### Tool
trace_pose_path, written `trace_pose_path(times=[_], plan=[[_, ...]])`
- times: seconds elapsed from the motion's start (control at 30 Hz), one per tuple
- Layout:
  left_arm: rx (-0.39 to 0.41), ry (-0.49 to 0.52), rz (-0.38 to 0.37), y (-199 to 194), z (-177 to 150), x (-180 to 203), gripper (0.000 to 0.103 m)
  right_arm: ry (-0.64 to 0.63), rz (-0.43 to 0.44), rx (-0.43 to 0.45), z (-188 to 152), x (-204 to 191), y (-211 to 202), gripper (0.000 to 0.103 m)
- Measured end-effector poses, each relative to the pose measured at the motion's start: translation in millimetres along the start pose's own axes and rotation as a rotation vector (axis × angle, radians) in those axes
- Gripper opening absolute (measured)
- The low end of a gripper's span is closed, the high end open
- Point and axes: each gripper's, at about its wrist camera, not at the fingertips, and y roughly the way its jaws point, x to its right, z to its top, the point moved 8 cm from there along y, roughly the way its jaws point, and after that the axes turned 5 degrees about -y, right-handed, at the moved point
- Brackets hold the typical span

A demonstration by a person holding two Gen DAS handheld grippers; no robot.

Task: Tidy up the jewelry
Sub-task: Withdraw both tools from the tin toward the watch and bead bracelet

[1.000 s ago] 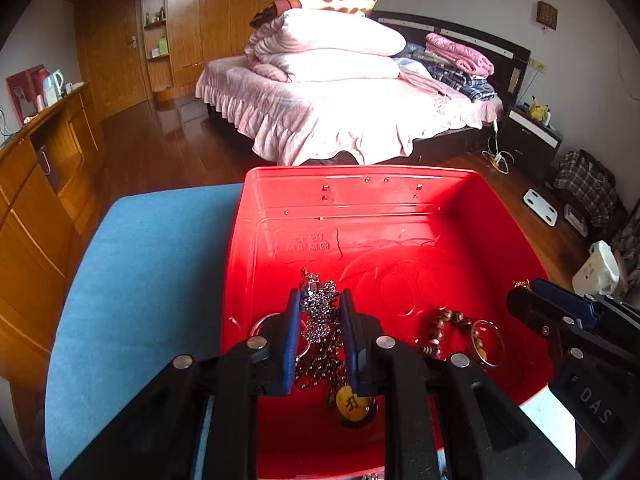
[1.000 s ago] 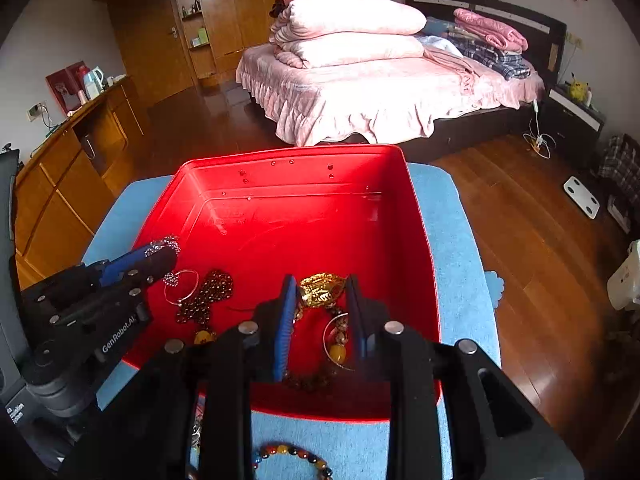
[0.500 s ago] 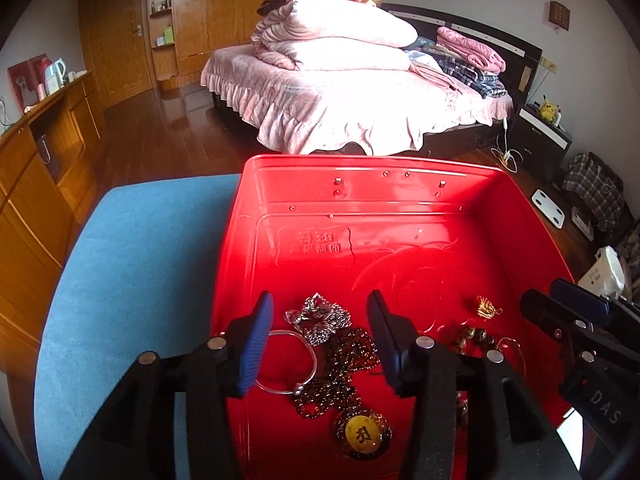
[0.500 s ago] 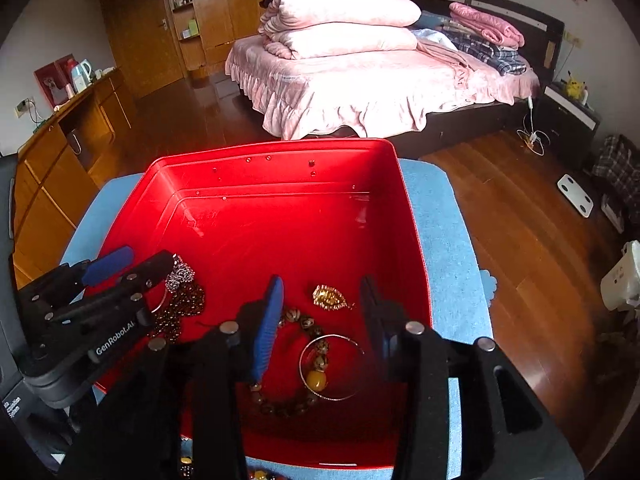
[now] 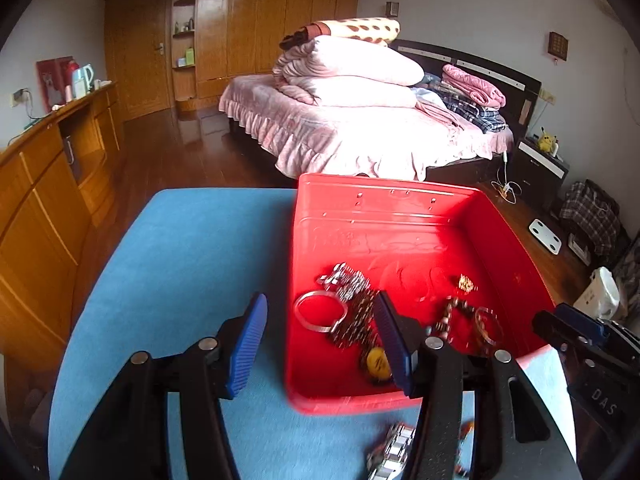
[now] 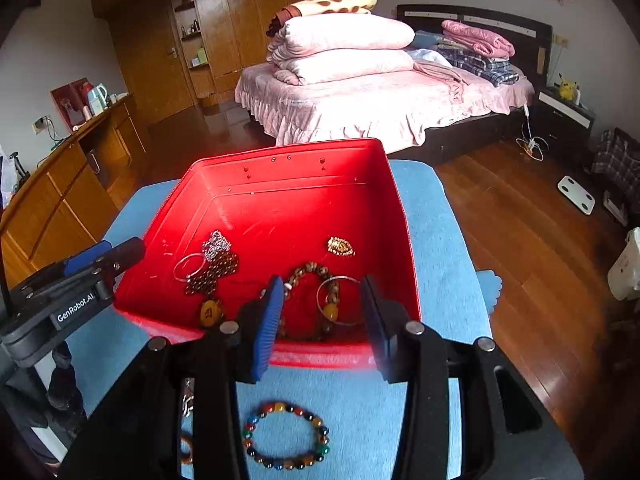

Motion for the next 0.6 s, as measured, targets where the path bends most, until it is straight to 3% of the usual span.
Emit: trace_pose_path(times=[0.27,0.6], plan=[[-0.002,-0.014,0.006,-30.2,-42.4,-21.9,0.056,0.005,0.018,-0.034,-52.1,-11.3,-19.8,0.04],[-0.049,0.037,0.003,-29.1,-84.2,-15.2,0.056,0.008,-0.003,-0.11,-94.2,-16.6,-8.9,0.04]])
